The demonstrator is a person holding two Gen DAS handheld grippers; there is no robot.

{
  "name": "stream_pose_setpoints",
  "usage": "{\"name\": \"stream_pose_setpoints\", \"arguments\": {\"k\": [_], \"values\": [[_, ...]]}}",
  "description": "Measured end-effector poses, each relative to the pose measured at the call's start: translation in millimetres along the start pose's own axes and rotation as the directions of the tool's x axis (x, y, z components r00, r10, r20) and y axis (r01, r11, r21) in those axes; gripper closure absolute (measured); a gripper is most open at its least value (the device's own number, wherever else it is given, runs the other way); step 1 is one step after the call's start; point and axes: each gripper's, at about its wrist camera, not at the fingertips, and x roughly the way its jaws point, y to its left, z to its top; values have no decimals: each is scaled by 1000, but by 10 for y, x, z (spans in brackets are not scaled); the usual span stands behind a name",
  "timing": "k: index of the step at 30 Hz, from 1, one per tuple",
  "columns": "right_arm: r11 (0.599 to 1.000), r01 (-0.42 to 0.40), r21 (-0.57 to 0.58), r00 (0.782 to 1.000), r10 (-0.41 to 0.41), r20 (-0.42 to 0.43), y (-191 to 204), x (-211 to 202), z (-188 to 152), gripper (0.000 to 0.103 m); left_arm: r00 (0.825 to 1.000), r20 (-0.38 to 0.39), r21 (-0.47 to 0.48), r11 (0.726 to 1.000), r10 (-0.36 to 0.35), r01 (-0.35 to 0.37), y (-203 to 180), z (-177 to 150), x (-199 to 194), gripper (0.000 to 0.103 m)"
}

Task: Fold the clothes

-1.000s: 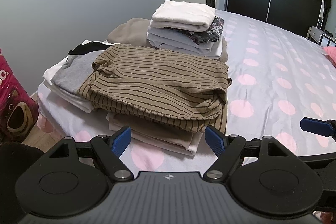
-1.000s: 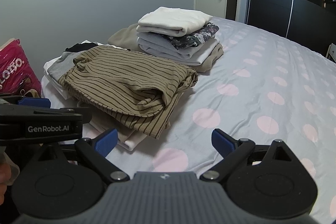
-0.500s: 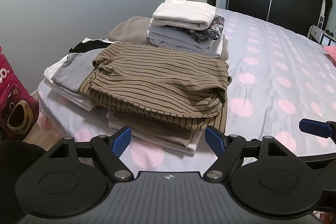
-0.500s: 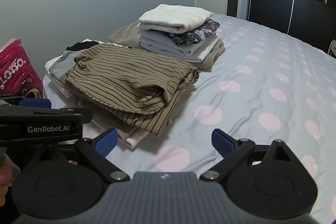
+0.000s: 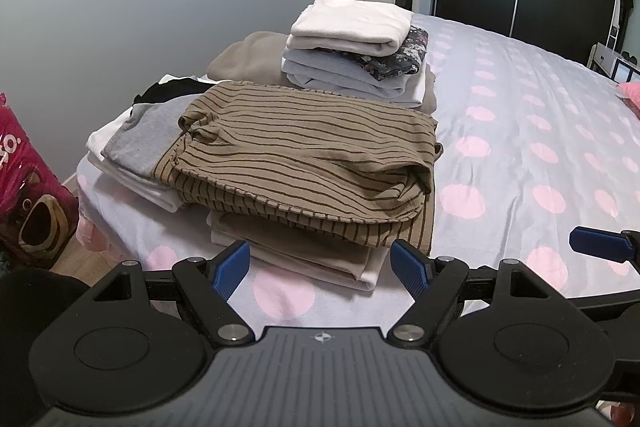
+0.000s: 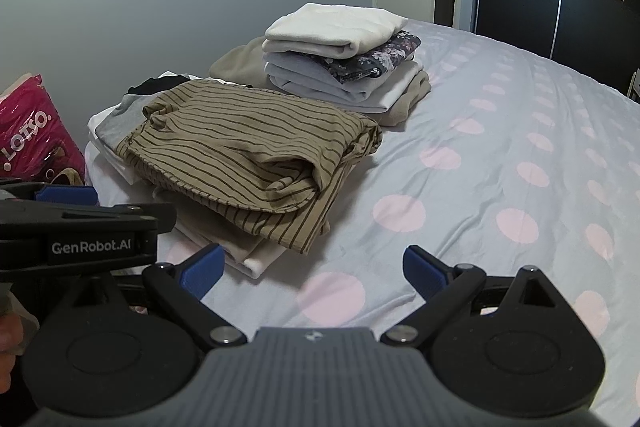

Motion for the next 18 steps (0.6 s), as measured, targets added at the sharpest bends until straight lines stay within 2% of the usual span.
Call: {"name": "stream_pose_setpoints", "arguments": {"k": [18], "values": [[1000,-4,0,1000,4,-2,-11,-9,-3,6,1000,-3,2,1000,5,-5,-12,-1,-18,26]]}}
